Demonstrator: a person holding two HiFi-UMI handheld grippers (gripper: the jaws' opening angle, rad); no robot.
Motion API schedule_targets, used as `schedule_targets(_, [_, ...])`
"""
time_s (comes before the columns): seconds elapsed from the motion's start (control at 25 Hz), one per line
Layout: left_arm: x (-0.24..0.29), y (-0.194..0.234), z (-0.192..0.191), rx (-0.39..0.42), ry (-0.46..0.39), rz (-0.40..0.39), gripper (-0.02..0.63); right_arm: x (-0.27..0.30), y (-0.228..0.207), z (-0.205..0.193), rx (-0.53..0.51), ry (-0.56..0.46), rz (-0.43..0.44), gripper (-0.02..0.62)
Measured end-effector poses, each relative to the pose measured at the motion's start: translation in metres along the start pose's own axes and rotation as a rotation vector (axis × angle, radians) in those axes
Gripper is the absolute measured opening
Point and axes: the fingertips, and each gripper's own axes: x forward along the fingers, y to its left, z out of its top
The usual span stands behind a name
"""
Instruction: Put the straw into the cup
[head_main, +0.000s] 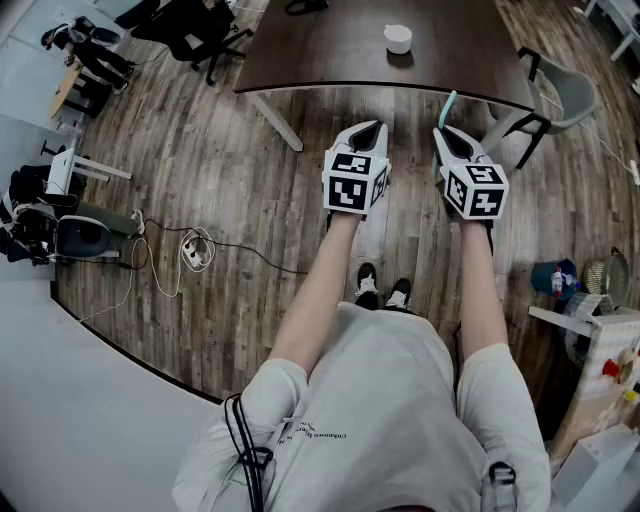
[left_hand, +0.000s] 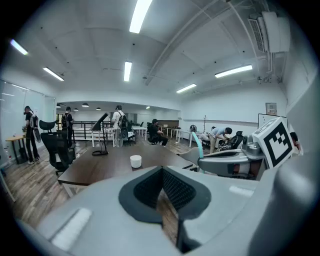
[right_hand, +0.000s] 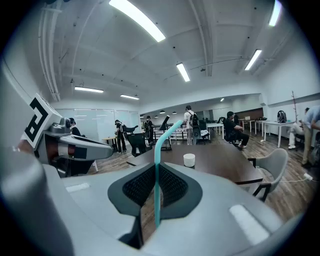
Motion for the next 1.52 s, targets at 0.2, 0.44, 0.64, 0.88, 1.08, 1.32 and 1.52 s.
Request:
schedule_targets(0.2, [0.012, -0.001, 0.000, 0.011, 0.006, 0.004, 0.000, 0.004, -0.009, -0.003, -0.004, -0.001, 0.007, 0.046])
schedule_targets(0.44, [0.024, -0.016, -0.016, -0.005, 0.036, 0.001, 0.000, 0.000, -0.024, -0.007, 0.013, 0.002, 0.021, 0.046])
schedule_targets(0.64, [0.028, -0.025, -0.029, -0.012, 0.058, 0.019, 0.000, -0.007, -0.038, -0.012, 0.044, -0.011, 0.031, 0.048])
schedule_targets(0.88, [0.028, -0.024, -0.029, -0.013, 0.045, 0.036, 0.000, -0.012, -0.043, -0.032, 0.052, 0.003, 0.038, 0.048])
schedule_targets(1.08, [0.043, -0.022, -0.028, -0.012, 0.050, 0.037, 0.000, -0.006, -0.059, -0.036, 0.072, 0.003, 0.024, 0.048])
schedule_targets(1.32, [0.068, -0.004, -0.023, -0.003, 0.057, 0.025, 0.000, 0.020, -0.067, -0.031, 0.082, 0.004, 0.020, 0.048])
schedule_targets(1.52, [0.099, 0.017, -0.012, 0.012, 0.064, 0.015, 0.000, 0.051, -0.084, -0.023, 0.085, 0.008, 0.004, 0.048])
